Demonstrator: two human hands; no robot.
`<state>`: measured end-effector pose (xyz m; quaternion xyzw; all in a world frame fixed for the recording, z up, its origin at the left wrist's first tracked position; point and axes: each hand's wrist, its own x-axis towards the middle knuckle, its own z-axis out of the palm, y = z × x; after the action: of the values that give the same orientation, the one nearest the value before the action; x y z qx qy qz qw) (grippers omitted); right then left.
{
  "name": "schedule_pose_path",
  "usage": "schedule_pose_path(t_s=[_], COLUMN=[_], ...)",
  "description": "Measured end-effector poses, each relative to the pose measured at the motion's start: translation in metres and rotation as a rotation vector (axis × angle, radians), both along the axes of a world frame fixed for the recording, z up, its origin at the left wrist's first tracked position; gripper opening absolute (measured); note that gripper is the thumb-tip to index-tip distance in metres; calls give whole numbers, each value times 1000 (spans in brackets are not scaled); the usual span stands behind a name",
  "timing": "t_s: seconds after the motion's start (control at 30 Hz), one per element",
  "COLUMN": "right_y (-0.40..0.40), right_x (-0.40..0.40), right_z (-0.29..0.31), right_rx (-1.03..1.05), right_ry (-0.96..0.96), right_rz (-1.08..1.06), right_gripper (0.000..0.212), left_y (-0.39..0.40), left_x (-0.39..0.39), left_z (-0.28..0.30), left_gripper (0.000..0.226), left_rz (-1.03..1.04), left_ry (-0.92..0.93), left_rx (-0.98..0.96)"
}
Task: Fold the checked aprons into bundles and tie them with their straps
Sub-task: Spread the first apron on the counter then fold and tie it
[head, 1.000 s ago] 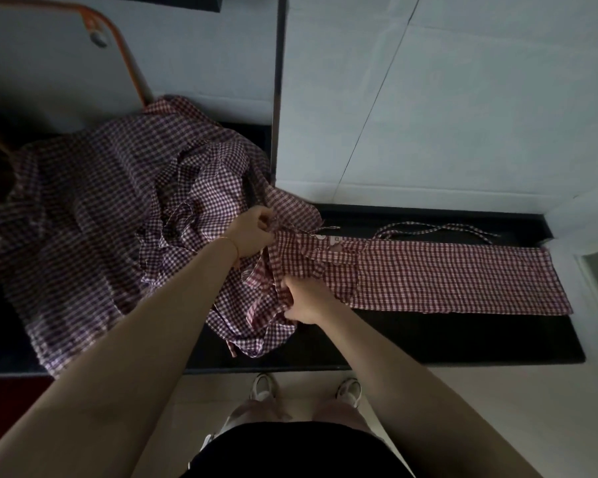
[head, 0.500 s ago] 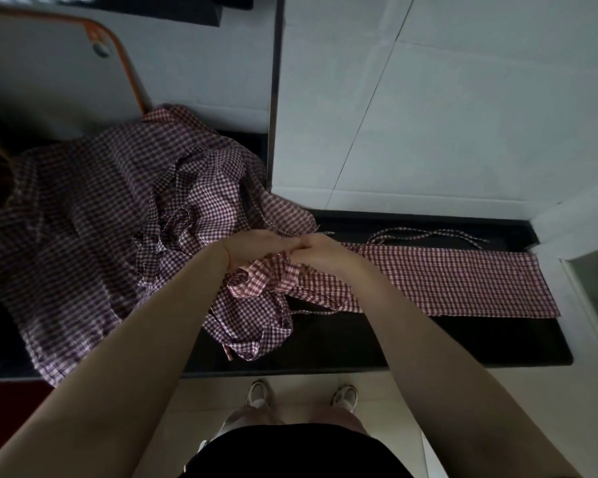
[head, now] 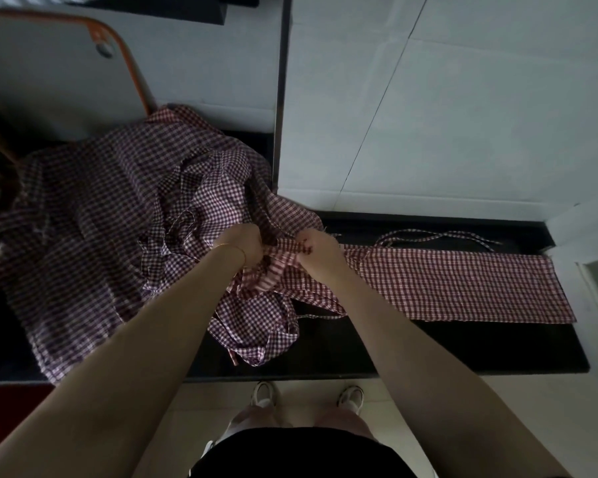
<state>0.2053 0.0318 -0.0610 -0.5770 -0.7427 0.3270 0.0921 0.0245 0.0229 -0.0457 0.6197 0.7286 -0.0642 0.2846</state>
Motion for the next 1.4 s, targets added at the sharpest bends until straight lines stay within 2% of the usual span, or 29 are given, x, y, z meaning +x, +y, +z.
schedule_pose_path(t_s=[0.07,0.17,0.27,0.33,0.37,0.43,0.5,0.53,0.6,0.67,0.73,0.8,0.87,0.9,0.97,1.03,1.1,1.17,1.27,1.3,1.4], right_y=[6,10,5,0,-2,-5,-8,-11,-13,-13,-11,-10,-6,-4,0,5,10,14,16,17,21], right_x=[8,28,44,43,39,26,8,-2,-19,-34,-43,-50,-52,-51,-42,-26,-9,6,23,27,49], right_z=[-13,-34,-50,-53,-52,-46,-38,-34,-28,-29,-27,-21,-10,-5,4,6,4,7,21,26,37], right_rx=[51,-72,-167,-111,-46,51,26,-20,-144,-212,-294,-419,-517,-529,-511,-534,-554,-599,-642,-638,-557], right_ry=[-139,-362,-494,-525,-482,-276,-57,41,193,219,261,337,419,453,502,481,439,506,750,811,864], right_rz=[-57,-5,-53,-172,-211,-195,-154,-139,-66,19,78,112,90,59,-45,-184,-309,-450,-627,-665,-767], right_gripper=[33,60,60,55,50,27,17,24,53,88,116,124,109,92,43,18,12,14,15,15,13], left_y=[1,4,7,10,12,13,13,12,14,17,22,21,18,17,16,18,21,19,14,12,13], left_x=[-3,-4,-2,-1,-1,-1,-2,-3,-7,-14,-14,-10,-3,-1,3,6,6,4,11,12,23], left_z=[2,4,5,5,4,1,0,1,2,4,8,12,15,16,17,15,6,-4,-26,-34,-54], left_gripper=[33,29,23,22,23,22,20,19,21,25,32,28,25,28,37,37,33,31,33,34,42], left_rz=[46,23,61,131,175,259,346,402,506,599,675,705,660,628,581,582,671,748,575,582,688], left_ry=[72,227,373,386,348,239,121,57,-65,-216,-449,-644,-799,-881,-1013,-1000,-864,-672,-440,-448,-679], left_rx=[69,119,214,269,275,257,239,229,201,164,119,55,-41,-91,-179,-144,71,251,187,150,43])
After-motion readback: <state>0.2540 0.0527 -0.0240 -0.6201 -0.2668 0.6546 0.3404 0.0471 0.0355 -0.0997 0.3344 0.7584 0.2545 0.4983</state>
